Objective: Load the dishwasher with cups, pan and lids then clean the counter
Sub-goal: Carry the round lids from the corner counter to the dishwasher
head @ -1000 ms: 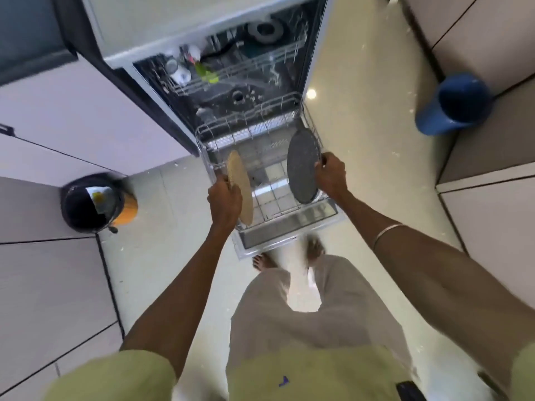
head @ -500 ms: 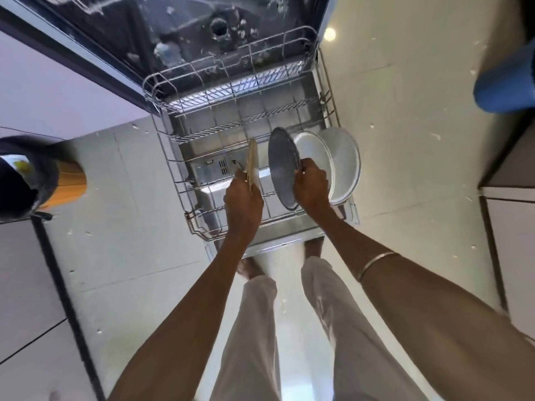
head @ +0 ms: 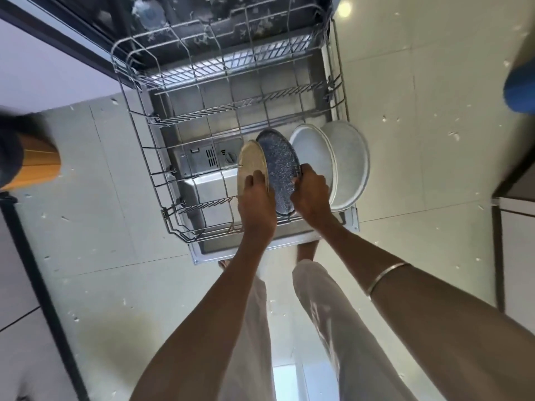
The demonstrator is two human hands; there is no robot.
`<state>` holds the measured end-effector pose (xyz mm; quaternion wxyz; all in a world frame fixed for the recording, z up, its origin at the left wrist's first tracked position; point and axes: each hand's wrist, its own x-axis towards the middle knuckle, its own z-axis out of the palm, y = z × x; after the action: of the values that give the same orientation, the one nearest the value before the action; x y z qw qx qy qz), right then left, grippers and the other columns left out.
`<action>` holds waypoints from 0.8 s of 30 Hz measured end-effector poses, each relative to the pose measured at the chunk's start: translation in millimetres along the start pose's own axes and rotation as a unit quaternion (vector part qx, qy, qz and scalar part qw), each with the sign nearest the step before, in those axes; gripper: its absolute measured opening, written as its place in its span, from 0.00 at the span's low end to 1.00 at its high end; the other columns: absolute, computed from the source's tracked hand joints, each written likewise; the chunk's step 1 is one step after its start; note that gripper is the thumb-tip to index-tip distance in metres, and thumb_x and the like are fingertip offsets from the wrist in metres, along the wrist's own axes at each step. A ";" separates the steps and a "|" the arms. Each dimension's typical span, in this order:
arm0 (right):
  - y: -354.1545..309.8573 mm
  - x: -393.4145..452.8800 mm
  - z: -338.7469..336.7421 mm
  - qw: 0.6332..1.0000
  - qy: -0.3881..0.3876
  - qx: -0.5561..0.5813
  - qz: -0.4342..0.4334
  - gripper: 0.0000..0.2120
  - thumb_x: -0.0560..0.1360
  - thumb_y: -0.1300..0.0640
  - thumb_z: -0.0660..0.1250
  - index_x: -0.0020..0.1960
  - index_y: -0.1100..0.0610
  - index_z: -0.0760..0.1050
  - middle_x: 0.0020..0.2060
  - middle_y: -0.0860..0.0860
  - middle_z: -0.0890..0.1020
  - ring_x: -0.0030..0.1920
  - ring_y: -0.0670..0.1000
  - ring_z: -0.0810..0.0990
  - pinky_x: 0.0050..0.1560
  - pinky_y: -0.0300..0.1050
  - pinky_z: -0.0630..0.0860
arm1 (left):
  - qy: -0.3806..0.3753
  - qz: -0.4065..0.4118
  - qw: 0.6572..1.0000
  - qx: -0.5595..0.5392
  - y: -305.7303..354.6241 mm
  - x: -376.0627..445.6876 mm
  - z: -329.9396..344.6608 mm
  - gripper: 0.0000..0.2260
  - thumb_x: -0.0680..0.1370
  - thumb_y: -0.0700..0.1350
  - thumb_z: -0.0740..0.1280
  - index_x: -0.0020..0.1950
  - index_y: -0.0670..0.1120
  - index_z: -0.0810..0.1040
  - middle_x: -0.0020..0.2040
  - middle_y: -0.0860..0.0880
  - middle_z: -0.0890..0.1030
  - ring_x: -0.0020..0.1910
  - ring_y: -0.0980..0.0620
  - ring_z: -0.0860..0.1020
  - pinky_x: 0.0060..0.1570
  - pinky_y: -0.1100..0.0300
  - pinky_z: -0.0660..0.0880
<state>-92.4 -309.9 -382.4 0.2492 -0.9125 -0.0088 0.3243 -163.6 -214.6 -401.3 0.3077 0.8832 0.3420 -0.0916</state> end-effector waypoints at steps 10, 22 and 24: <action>13.9 -17.2 18.4 0.996 0.046 0.078 -0.004 0.13 0.80 0.57 0.61 0.59 0.65 0.74 0.46 0.61 0.84 0.46 0.61 0.83 0.41 0.44 0.74 | 0.022 0.011 1.000 0.002 -33.6 -30.5 -4.4 0.28 0.80 0.62 0.62 0.71 0.44 0.67 0.65 0.44 0.76 0.58 0.42 0.80 0.49 0.45 0.81; 62.9 -71.8 27.9 0.990 0.094 0.051 0.092 0.22 0.77 0.46 0.54 0.50 0.59 0.81 0.45 0.56 0.85 0.49 0.59 0.82 0.52 0.46 0.74 | 0.152 -0.072 0.975 -0.147 -82.4 -90.8 3.0 0.05 0.81 0.41 0.62 0.54 0.47 0.76 0.49 0.51 0.80 0.49 0.52 0.78 0.51 0.52 0.78; 78.6 -75.3 35.9 0.981 0.042 0.121 0.146 0.17 0.76 0.48 0.58 0.47 0.57 0.81 0.42 0.54 0.85 0.45 0.56 0.83 0.52 0.53 0.79 | 0.151 -0.182 0.951 -0.201 -85.2 -89.2 3.3 0.05 0.80 0.44 0.65 0.46 0.53 0.76 0.41 0.58 0.80 0.44 0.52 0.80 0.48 0.52 0.79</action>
<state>-184.7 -376.0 -398.3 0.3080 -0.8801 0.1740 0.3167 -286.6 -216.2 -411.6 0.4014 0.7295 0.5508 0.0586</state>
